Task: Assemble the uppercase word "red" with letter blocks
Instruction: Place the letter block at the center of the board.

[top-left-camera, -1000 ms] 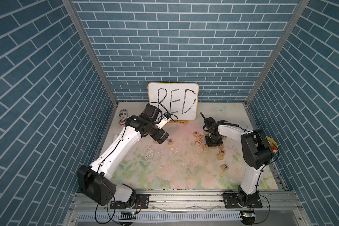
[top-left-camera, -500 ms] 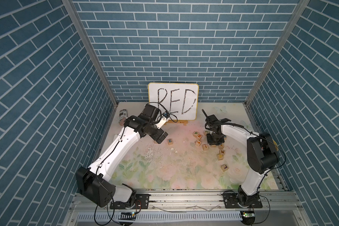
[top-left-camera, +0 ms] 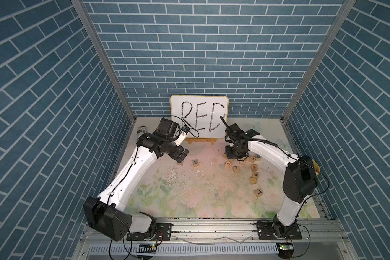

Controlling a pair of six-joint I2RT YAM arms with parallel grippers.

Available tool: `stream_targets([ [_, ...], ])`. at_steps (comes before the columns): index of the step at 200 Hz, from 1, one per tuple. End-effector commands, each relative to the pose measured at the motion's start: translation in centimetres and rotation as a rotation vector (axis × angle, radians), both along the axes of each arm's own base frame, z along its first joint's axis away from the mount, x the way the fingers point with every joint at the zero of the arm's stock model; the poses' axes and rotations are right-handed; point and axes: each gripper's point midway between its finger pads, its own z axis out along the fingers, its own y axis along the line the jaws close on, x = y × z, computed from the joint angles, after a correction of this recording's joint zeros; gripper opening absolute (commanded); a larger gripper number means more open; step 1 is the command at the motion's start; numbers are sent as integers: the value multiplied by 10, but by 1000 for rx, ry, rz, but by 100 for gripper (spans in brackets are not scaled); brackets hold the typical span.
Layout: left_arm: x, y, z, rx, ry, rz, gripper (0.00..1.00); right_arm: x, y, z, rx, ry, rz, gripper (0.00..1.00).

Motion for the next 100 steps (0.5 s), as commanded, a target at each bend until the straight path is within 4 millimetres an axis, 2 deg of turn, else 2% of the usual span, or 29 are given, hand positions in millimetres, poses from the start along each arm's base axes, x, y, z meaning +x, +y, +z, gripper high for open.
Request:
stream_targets([
  [1,-12,2,0,-20,23,6,99,-6,21,-17,-1,70,-2,19],
  [55,-18,9,-3,-2,29,17,100,1,72,-47,-14,109,85,19],
  [73,-20,10,-3,0,29,15,99,4,81,-51,-22,111,104,19],
  [77,-20,10,-3,0,26,15,99,3,82,-64,-40,133,107,19],
  [100,-23,12,-4,0,23,14,100,2,89,-75,-66,152,132,20],
])
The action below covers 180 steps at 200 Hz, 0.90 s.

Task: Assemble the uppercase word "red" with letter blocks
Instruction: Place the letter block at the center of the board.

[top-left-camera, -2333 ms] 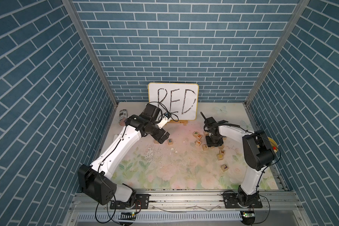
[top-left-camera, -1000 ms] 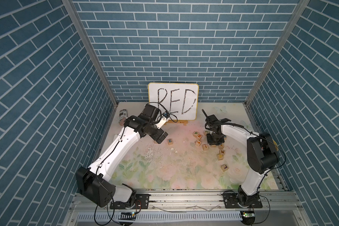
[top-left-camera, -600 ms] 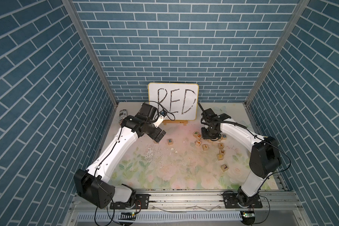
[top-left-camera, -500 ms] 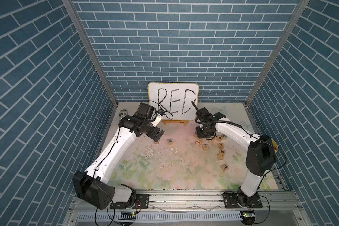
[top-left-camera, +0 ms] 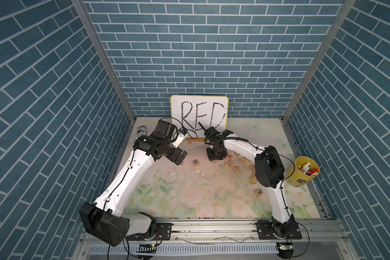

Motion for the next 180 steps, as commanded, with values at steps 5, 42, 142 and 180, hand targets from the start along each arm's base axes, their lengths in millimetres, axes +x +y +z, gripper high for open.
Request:
stream_targets([
  [5,-10,5,-2,3,10,4,99,-11,1,-14,-55,59,23,20],
  [42,-12,7,-3,5,18,5,99,-10,4,-23,-83,62,37,21],
  [142,-14,6,0,-1,16,4,99,-8,8,-26,-116,37,56,35],
  [180,-12,5,4,-4,11,3,99,-1,10,-15,-112,-4,57,40],
])
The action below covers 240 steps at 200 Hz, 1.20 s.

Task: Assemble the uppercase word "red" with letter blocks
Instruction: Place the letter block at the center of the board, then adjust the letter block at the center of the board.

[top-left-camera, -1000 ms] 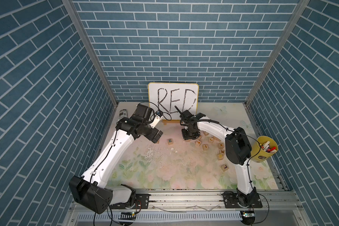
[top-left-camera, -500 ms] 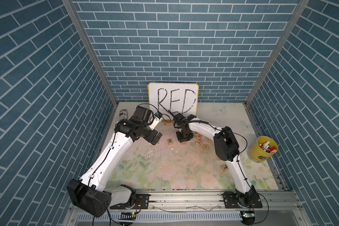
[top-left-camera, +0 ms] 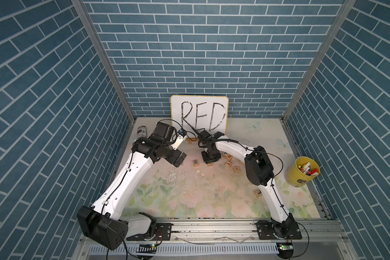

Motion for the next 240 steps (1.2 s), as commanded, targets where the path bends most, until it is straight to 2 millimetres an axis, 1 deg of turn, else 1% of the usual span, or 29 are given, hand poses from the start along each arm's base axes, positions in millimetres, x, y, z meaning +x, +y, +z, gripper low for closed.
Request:
stream_targets([
  [1,-5,2,6,-6,3,2,99,1,-4,7,-36,-17,17,40],
  [34,-5,1,10,-15,-3,-2,99,2,-4,8,-42,-18,22,40],
  [47,-5,3,18,-10,-20,-5,99,4,-5,16,-35,-44,20,40],
  [69,-5,2,41,-16,-58,-26,99,7,-4,37,-3,-89,25,40],
  [87,-6,-1,54,-27,-63,-40,99,6,3,51,45,-95,38,39],
  [109,-6,-1,62,-33,-78,-42,99,1,16,58,93,-82,57,37],
  [140,-7,0,66,-36,-88,-41,99,-7,30,53,101,-64,86,35],
  [170,-8,1,65,-29,-85,-42,99,-17,46,45,132,-34,109,41],
  [195,-10,1,62,-29,-78,-44,99,-25,59,38,173,2,126,42],
  [221,-11,1,60,-29,-69,-43,100,-29,65,29,174,20,136,43],
  [240,-12,1,60,-29,-69,-42,99,-31,66,26,168,22,140,43],
])
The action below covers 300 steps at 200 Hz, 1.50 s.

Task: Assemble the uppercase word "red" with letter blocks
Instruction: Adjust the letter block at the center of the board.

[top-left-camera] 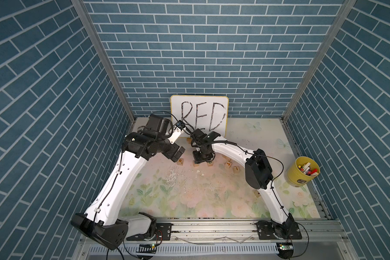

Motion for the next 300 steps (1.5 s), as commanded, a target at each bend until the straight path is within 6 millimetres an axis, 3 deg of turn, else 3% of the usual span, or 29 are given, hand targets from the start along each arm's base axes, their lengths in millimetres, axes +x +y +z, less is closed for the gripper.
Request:
stream_targets([
  [1,-8,3,-3,6,21,-6,99,-4,6,-7,0,20,19,43],
  [54,-8,4,-5,6,27,-4,99,-9,-3,-17,-61,8,25,43],
  [137,-8,3,-8,13,36,-7,99,-22,0,-31,-92,25,53,44],
  [190,-8,3,-11,14,40,-5,99,-14,-9,-39,-160,-8,40,44],
  [300,-6,3,-13,14,47,-2,99,-9,3,-42,-137,-5,31,41],
])
